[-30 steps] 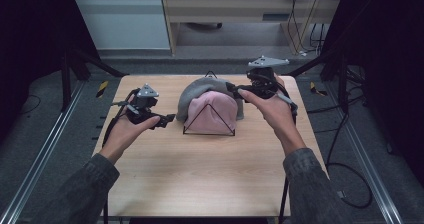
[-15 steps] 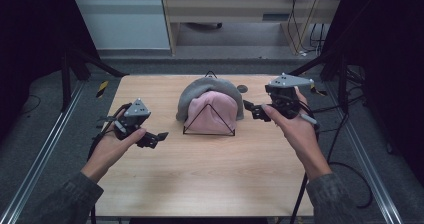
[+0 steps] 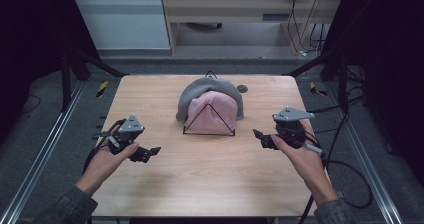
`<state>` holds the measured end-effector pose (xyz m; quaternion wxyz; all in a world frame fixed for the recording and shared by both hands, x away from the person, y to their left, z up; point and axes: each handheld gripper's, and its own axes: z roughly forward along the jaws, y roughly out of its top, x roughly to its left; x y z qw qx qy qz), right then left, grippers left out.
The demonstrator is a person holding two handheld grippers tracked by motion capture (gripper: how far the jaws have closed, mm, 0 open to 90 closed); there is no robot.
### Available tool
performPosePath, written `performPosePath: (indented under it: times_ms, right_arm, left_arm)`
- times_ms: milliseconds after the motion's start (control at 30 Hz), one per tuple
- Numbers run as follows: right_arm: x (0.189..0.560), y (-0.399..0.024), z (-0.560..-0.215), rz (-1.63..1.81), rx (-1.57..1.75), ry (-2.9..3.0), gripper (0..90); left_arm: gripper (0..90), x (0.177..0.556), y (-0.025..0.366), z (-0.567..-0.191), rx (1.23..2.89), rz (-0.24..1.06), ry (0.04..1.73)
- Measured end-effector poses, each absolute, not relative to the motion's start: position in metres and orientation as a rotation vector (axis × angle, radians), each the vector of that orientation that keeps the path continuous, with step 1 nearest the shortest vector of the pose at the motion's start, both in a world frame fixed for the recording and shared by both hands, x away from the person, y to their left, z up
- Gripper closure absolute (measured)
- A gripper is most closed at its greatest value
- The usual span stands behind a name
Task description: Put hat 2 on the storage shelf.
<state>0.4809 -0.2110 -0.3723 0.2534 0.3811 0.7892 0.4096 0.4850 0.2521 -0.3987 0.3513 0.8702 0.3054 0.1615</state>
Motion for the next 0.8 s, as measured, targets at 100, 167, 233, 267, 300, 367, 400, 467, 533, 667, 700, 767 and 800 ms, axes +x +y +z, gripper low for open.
performPosePath:
  times_ms: [100, 167, 233, 267, 300, 367, 400, 467, 533, 667, 700, 767, 800]
  right_arm:
    - [0.478, -0.215, -0.384, 1.106, 1.06, 2.15, 17.0]
    - [0.475, -0.218, -0.396, 1.097, 1.081, 2.157, 17.1]
    - [0.472, -0.221, -0.411, 1.088, 1.105, 2.173, 17.1]
    - [0.471, -0.221, -0.418, 1.085, 1.117, 2.18, 17.1]
    - [0.47, -0.221, -0.425, 1.081, 1.132, 2.188, 17.1]
    - [0.47, -0.22, -0.442, 1.08, 1.17, 2.204, 17.1]
    - [0.47, -0.219, -0.45, 1.073, 1.186, 2.213, 17.0]
    - [0.47, -0.218, -0.467, 1.068, 1.239, 2.226, 16.6]
    - [0.471, -0.216, -0.479, 1.058, 1.278, 2.244, 15.2]
    - [0.475, -0.213, -0.496, 0.979, 1.354, 2.285, 12.0]
    - [0.475, -0.213, -0.496, 0.979, 1.354, 2.285, 12.0]
    - [0.475, -0.212, -0.503, 0.93, 1.354, 2.274, 10.6]
    - [0.475, -0.213, -0.503, 0.926, 1.357, 2.267, 10.5]
  left_arm:
    - [5.7, 0.483, 0.253, -0.405, 2.263, 0.416, 0.798]
    - [5.7, 0.482, 0.255, -0.411, 2.269, 0.404, 0.801]
    - [5.5, 0.482, 0.257, -0.424, 2.294, 0.392, 0.822]
    - [5.6, 0.483, 0.258, -0.43, 2.295, 0.384, 0.839]
    - [5.6, 0.484, 0.258, -0.436, 2.298, 0.373, 0.853]
    - [5.6, 0.486, 0.26, -0.448, 2.301, 0.365, 0.885]
    - [5.6, 0.487, 0.261, -0.454, 2.301, 0.365, 0.901]
    - [5.6, 0.49, 0.262, -0.465, 2.3, 0.355, 0.931]
    - [5.7, 0.492, 0.264, -0.476, 2.294, 0.342, 0.961]
    - [6.0, 0.496, 0.269, -0.485, 2.324, 0.373, 1.004]
    - [6.1, 0.496, 0.269, -0.485, 2.324, 0.373, 1.004]
    - [6.2, 0.498, 0.273, -0.488, 2.291, 0.33, 1.035]
    - [6.2, 0.497, 0.273, -0.491, 2.305, 0.35, 1.043]
